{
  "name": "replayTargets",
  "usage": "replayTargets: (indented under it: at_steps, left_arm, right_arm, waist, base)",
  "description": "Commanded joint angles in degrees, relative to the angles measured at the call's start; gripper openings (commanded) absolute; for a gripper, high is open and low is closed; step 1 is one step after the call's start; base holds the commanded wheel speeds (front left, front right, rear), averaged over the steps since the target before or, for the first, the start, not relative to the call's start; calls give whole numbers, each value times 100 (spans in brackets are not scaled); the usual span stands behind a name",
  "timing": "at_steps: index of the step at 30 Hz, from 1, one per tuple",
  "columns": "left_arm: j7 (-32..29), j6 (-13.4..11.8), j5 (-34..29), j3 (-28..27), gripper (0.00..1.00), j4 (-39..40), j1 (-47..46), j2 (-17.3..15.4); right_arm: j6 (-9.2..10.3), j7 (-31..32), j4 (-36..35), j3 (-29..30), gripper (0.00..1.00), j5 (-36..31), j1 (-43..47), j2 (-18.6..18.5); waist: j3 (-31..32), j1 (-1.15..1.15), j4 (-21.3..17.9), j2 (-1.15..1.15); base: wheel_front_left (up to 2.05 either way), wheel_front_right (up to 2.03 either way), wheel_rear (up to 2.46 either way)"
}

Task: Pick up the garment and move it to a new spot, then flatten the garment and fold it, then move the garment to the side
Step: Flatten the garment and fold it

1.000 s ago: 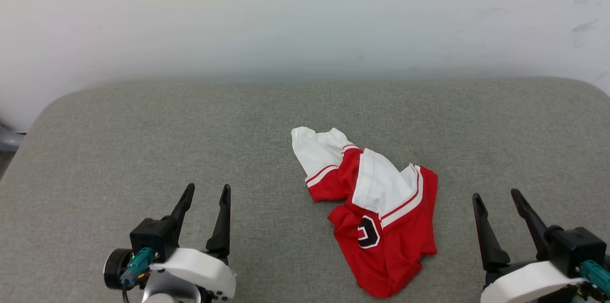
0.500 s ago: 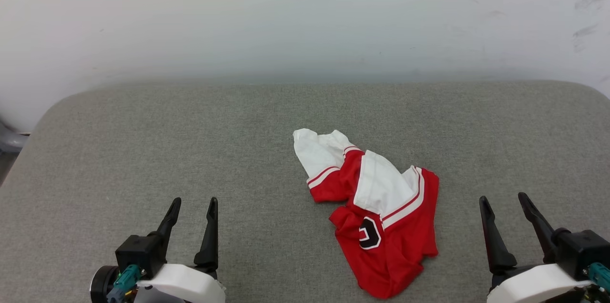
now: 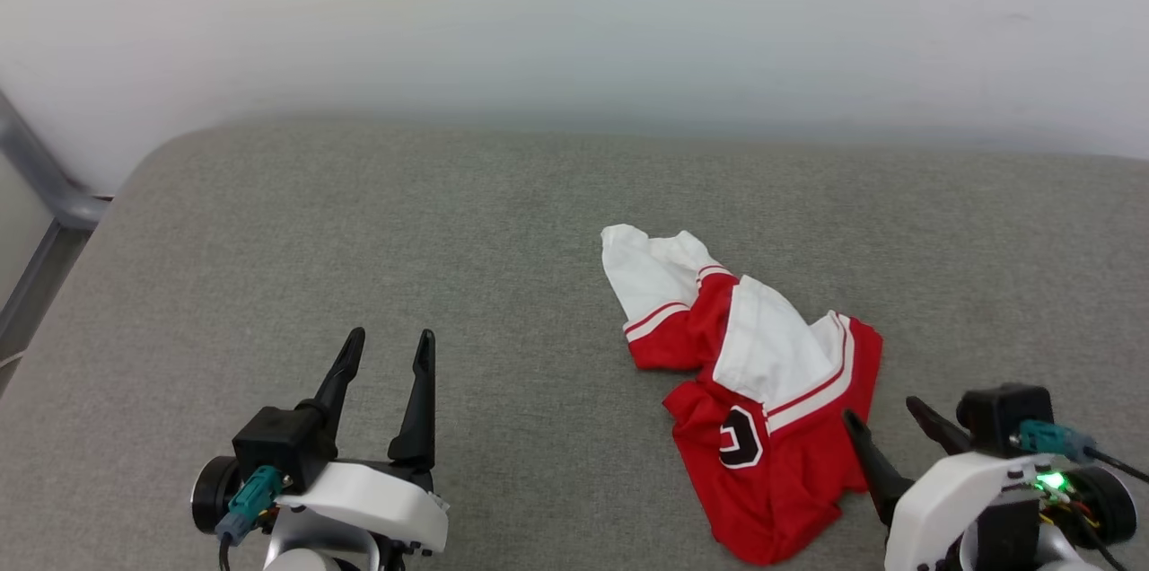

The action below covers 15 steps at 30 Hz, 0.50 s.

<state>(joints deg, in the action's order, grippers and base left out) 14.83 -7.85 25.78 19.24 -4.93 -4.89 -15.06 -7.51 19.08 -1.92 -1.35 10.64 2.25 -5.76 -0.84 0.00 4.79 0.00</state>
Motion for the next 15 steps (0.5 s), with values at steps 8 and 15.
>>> replayTargets:
  at_steps: [8,15]
  left_arm:
    - [42,58,-131,-34,100,44,-243,177]
    - [46,134,-249,-193,100,102,-377,270]
  right_arm:
    - [4,996,181,-910,100,336,-919,-705]
    - [4,1537,657,-1659,100,574,-1801,-1144]
  waist:
    - [-337,0,451,0]
    - [-568,0,611,0]
  base:
    - [0,0,0]
    - [0,0,0]
